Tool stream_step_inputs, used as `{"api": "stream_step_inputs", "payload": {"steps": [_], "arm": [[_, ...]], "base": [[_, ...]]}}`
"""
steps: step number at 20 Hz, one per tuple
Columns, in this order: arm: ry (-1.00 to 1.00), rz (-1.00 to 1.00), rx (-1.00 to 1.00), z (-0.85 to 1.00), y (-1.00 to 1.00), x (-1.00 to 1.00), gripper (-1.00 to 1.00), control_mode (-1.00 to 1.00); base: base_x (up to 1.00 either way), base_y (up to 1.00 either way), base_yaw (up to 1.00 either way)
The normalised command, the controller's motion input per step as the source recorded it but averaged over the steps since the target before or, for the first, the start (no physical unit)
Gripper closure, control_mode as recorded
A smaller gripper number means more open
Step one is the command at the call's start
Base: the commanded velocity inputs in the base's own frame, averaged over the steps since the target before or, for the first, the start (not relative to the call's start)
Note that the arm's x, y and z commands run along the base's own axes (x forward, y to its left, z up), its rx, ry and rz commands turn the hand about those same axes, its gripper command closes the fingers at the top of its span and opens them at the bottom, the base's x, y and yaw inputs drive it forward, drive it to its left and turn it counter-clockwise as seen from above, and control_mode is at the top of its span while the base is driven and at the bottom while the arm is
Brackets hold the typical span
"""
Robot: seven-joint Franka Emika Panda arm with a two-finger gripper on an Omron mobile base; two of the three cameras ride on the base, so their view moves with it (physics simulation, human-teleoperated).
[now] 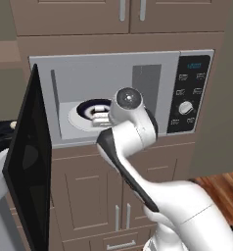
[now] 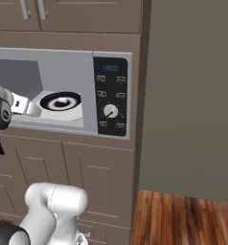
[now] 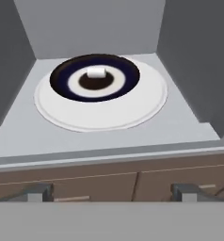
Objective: Pick the marshmallow from the microwave and place it on plate located on the counter.
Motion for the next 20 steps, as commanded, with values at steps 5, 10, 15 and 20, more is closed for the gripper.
{"api": "stream_step_inputs", "payload": {"steps": [5,10,15,20], "arm": [[-0.35,0.00,0.01,0.18,0.34,0.00,-1.00,-1.00],[0.04,0.00,0.04,0.24,-0.04,0.54,-1.00,-1.00],[0.18,0.01,0.00,0.10,-0.06,0.85,-1.00,-1.00],[0.16,0.01,0.00,-0.01,0.00,0.89,-1.00,-1.00]], "base": [[0.00,0.00,0.00],[0.00,0.00,0.00],[0.00,0.00,0.00],[0.00,0.00,0.00]]}}
